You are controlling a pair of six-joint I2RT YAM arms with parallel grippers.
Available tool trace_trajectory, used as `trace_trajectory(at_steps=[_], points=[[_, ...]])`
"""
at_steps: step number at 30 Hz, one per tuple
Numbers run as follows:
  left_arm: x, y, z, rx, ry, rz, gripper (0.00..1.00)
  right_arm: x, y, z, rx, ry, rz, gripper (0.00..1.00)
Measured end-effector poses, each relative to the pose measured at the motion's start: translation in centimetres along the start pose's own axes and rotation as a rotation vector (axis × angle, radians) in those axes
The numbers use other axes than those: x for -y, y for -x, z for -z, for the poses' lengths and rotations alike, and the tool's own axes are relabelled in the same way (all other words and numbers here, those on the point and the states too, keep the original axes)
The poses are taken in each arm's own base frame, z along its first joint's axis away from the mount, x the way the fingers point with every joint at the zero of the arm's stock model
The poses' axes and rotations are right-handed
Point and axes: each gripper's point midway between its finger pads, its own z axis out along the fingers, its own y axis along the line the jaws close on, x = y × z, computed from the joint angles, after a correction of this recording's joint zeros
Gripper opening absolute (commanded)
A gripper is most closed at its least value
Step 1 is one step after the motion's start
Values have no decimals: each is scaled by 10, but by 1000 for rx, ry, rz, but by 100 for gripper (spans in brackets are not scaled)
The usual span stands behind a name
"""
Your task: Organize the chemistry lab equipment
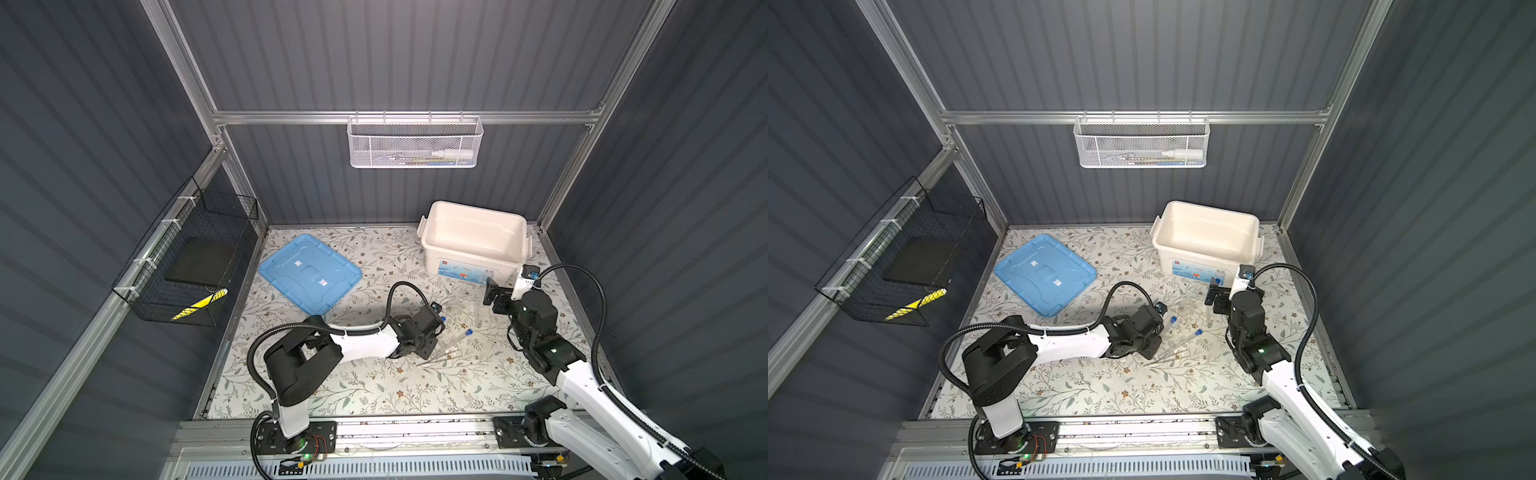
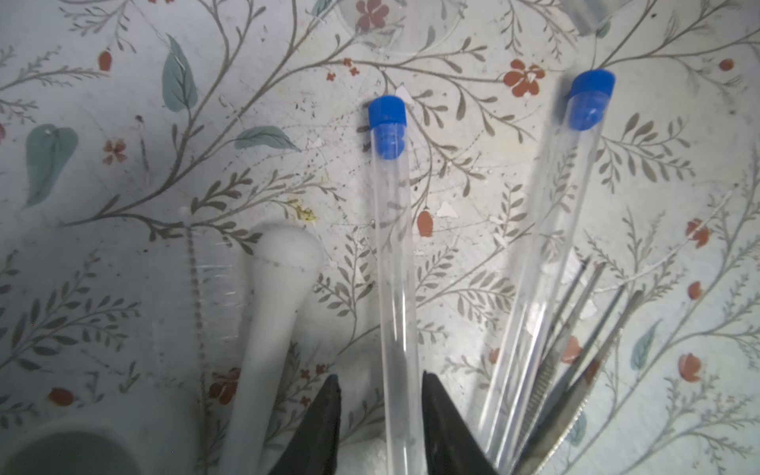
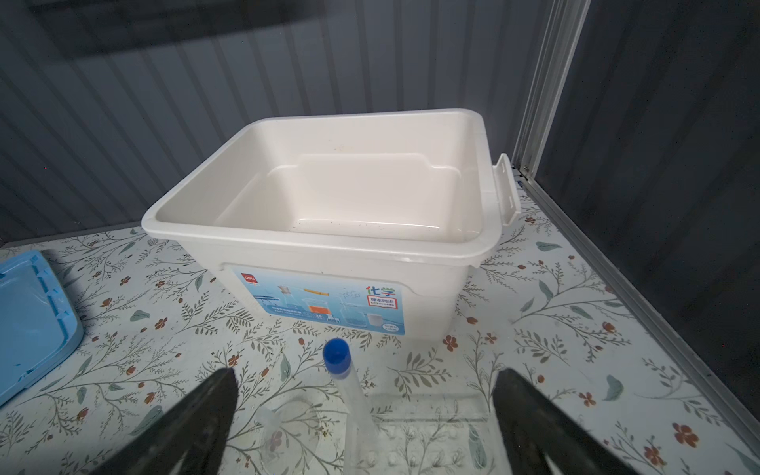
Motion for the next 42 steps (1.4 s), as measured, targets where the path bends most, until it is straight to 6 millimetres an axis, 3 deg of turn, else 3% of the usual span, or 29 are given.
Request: trace_trajectory(at_steps=[17, 28, 33, 42], points=[[5, 8, -15, -34, 6, -16, 29, 4, -5, -1, -21, -9, -5, 99], [5, 10, -17, -43, 9, -35, 14, 22, 0, 2, -21, -16, -99, 99], [6, 10, -17, -43, 8, -38, 13, 25, 4, 6, -13, 5, -148, 99], [6, 10, -15, -36, 4, -40, 13, 17, -15, 12, -103, 91, -231, 95]])
